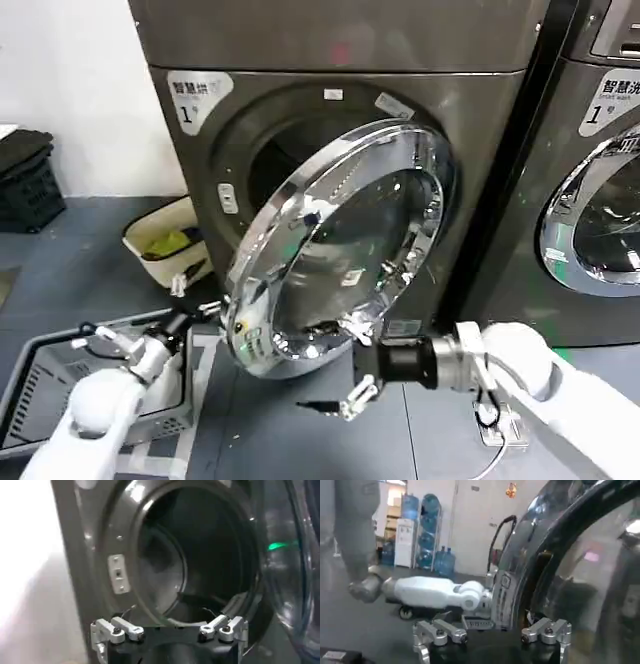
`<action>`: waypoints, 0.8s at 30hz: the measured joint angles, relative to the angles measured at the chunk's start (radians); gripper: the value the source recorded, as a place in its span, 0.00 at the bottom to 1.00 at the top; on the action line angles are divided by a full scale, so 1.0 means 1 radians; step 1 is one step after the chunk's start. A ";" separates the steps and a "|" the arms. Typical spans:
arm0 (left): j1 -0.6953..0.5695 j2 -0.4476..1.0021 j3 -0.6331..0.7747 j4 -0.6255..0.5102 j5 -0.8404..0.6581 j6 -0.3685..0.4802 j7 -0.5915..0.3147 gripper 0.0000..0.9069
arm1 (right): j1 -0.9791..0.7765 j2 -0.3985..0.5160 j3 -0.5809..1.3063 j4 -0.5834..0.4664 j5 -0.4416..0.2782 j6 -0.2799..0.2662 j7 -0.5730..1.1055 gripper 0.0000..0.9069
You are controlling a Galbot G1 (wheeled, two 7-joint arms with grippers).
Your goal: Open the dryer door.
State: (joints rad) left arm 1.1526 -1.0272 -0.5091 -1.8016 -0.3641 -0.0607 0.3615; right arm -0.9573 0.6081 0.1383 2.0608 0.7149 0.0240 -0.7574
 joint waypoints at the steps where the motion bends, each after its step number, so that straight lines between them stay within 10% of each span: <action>1: -0.009 0.003 0.013 0.003 -0.001 -0.002 0.005 1.00 | -0.046 0.001 0.040 0.004 -0.003 0.007 0.014 1.00; 11: -0.073 0.029 0.117 0.012 -0.043 -0.006 0.033 1.00 | -0.552 0.096 0.562 0.053 -0.004 0.073 0.119 1.00; 24: -0.121 0.031 0.225 0.013 -0.046 -0.019 0.035 1.00 | -0.998 0.434 1.021 0.038 -0.093 0.186 0.323 1.00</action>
State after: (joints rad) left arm 1.0313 -0.9963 -0.2839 -1.7884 -0.4098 -0.0799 0.3967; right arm -1.9552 1.0421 1.1591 2.0991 0.6219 0.2100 -0.4342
